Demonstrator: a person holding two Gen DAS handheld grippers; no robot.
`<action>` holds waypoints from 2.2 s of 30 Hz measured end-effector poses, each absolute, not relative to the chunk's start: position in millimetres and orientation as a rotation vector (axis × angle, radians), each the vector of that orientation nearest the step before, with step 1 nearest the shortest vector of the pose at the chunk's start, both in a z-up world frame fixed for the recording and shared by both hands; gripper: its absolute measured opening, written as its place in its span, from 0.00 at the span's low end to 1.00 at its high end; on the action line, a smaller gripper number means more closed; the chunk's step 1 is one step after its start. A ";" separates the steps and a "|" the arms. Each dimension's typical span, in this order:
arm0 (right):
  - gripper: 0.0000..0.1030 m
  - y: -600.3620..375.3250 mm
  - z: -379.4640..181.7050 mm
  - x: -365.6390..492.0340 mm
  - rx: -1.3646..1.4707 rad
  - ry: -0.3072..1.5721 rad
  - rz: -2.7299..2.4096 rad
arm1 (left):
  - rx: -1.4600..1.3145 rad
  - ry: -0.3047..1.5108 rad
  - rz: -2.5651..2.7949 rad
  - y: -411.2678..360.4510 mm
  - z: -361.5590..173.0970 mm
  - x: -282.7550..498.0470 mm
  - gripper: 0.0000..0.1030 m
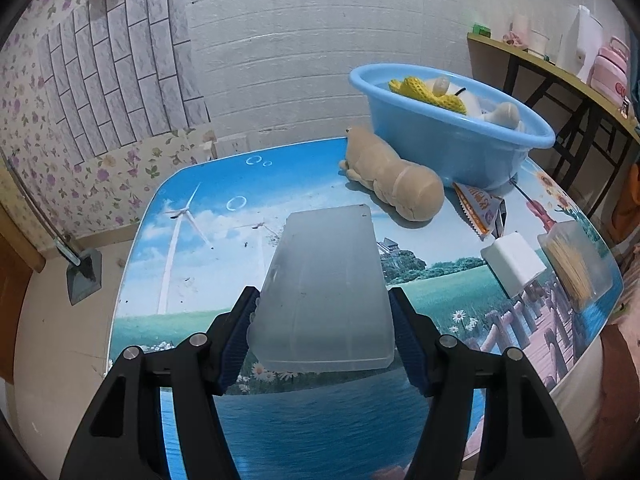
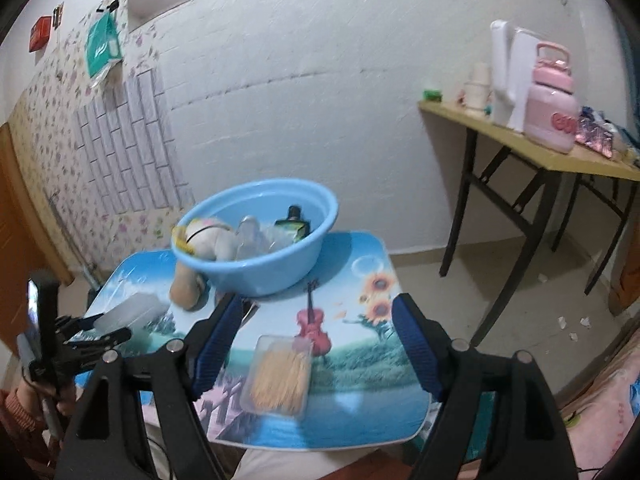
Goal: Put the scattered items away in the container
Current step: 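Lift the white case with the left tool while the right tool grasps the toothpick box, then carry the case and toothpick box over the blue basin and open both tools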
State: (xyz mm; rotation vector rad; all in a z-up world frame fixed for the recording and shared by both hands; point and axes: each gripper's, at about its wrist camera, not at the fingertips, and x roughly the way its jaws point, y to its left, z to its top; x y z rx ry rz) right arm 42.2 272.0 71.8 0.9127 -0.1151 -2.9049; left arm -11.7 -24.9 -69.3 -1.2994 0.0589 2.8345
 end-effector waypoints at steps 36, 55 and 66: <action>0.84 219.5 -35.6 -2.5 1.289 -0.058 -2.614 | -1.461 0.100 2.769 -27.9 -95.6 -28.3 0.65; 0.62 208.2 -59.8 -17.6 1.314 0.050 -2.646 | -1.454 0.010 2.722 -27.3 -95.9 -34.7 0.59; 0.59 212.7 -31.3 -10.4 1.194 -0.009 -2.679 | -1.383 0.013 2.767 -18.9 -66.7 -27.3 0.59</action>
